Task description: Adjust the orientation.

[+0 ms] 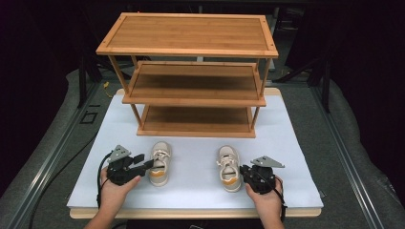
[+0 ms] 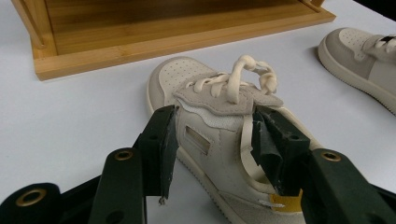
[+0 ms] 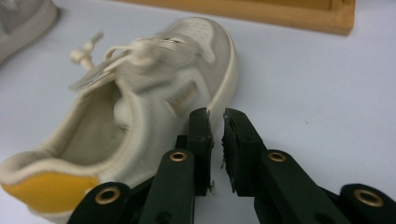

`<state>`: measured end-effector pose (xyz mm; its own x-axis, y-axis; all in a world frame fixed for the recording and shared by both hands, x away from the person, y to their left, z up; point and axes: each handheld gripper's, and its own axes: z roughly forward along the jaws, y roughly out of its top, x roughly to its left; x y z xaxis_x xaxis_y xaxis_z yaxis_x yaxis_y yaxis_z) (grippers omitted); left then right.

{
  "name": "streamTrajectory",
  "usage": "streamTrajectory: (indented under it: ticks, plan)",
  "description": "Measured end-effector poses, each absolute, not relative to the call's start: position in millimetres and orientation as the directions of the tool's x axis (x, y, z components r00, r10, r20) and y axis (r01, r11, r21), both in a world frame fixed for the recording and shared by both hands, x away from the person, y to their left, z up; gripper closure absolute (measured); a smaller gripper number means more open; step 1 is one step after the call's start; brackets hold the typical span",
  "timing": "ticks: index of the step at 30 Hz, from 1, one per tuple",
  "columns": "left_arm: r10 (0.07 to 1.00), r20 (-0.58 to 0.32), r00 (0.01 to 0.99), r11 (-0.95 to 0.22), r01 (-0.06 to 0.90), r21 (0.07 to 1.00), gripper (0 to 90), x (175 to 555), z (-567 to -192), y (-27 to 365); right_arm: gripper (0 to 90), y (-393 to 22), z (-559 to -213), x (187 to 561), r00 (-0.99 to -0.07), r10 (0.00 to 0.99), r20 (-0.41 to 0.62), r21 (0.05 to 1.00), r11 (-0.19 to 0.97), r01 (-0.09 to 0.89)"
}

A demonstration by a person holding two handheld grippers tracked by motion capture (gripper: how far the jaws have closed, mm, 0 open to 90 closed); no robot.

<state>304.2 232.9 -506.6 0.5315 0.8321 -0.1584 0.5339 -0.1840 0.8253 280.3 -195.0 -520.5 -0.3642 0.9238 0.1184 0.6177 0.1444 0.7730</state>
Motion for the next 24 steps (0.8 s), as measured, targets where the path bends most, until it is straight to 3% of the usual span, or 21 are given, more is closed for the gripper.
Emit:
streamTrajectory:
  ticks: [4, 12, 17, 24]
  plan:
    - [0.829, -0.162, 0.535, -0.187, 0.537, 0.822, 50.1, 304.2, -507.7, 231.3, 76.9, -203.1, -524.0, 284.6, -0.339, 0.928, 0.151, 0.757, 0.112, 0.644]
    - [0.823, -0.175, 0.541, -0.178, 0.538, 0.824, 48.4, 304.0, -507.9, 230.4, 67.6, -203.4, -503.5, 270.2, -0.323, 0.927, 0.194, 0.826, 0.024, 0.564]
    - [0.822, -0.169, 0.544, -0.194, 0.546, 0.815, 47.9, 305.8, -511.4, 227.4, 60.4, -189.8, -503.9, 268.6, -0.378, 0.91, 0.17, 0.831, 0.073, 0.551]
    - [0.83, -0.184, 0.527, -0.196, 0.584, 0.788, 49.9, 315.0, -519.4, 226.0, 56.4, -182.6, -517.5, 276.6, -0.376, 0.912, 0.167, 0.788, 0.106, 0.606]
